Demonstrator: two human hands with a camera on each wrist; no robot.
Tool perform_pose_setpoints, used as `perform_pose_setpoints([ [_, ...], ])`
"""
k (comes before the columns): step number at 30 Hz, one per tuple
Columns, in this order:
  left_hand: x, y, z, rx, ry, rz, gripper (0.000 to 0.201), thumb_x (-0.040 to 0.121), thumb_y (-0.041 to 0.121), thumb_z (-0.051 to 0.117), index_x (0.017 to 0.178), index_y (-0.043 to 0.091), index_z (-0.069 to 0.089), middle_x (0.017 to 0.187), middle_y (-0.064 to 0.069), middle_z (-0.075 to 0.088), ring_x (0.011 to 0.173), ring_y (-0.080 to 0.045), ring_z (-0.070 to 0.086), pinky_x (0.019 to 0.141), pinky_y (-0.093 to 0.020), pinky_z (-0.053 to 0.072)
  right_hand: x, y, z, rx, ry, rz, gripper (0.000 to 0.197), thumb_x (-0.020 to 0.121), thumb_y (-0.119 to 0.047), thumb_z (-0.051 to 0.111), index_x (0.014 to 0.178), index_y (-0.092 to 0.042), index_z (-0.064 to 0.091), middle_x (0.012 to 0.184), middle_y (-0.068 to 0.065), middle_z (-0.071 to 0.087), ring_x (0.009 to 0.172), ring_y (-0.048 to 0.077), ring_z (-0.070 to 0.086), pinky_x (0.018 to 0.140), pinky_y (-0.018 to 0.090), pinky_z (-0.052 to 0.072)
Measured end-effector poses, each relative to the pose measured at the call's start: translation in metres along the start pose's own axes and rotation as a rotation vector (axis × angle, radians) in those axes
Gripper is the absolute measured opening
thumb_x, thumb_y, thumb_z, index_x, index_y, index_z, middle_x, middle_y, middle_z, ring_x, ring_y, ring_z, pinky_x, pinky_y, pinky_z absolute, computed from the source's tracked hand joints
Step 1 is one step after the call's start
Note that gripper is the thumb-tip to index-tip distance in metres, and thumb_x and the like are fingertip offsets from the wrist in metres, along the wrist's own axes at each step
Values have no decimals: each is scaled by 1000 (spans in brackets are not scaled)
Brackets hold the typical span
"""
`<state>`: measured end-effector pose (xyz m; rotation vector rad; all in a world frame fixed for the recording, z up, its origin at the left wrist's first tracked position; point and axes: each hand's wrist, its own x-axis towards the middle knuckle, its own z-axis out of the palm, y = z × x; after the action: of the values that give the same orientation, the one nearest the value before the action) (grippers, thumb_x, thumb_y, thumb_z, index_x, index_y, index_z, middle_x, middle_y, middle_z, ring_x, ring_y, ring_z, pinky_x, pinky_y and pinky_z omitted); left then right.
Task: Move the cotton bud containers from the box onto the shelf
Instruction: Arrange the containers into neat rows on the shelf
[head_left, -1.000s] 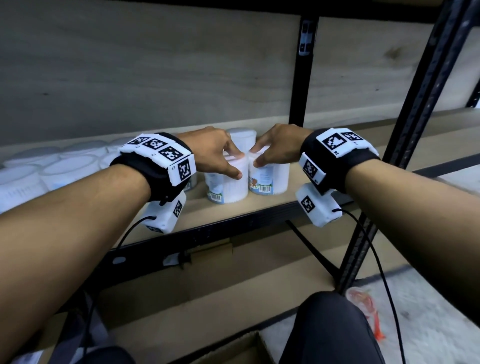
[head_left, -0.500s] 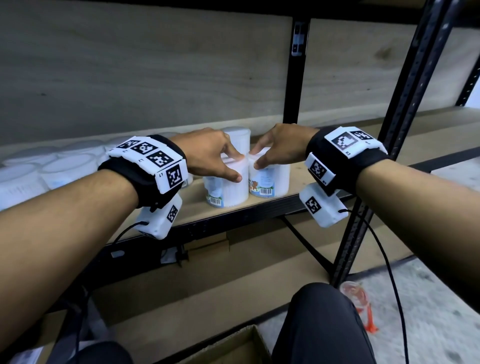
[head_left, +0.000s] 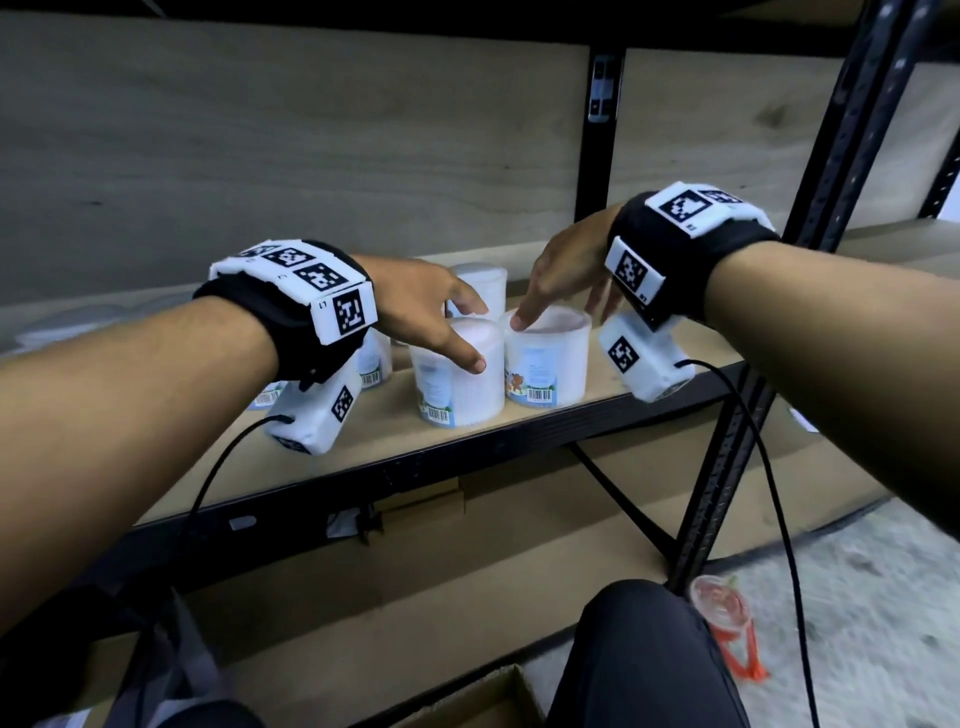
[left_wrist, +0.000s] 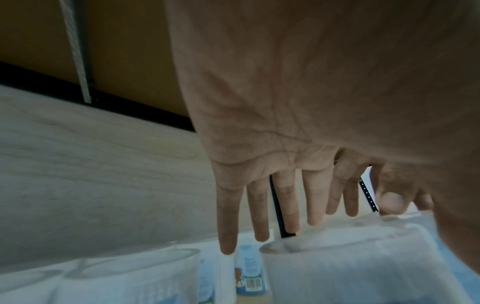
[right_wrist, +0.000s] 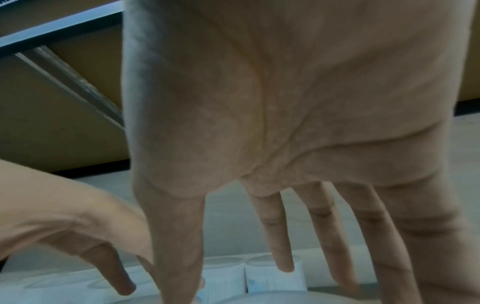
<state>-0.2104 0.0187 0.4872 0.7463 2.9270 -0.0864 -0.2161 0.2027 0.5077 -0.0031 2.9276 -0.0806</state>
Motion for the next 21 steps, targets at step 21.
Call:
perform_pose_setpoints([
  [21, 12, 4, -12, -271, -132, -48, 42, 69, 48, 84, 102, 23, 78, 100, 2, 76, 91, -17, 73, 83, -36, 61, 2, -3, 0, -28, -72, -52, 59, 77, -39, 80, 129, -20, 61, 123, 3, 63, 102, 23, 62, 68, 25, 51],
])
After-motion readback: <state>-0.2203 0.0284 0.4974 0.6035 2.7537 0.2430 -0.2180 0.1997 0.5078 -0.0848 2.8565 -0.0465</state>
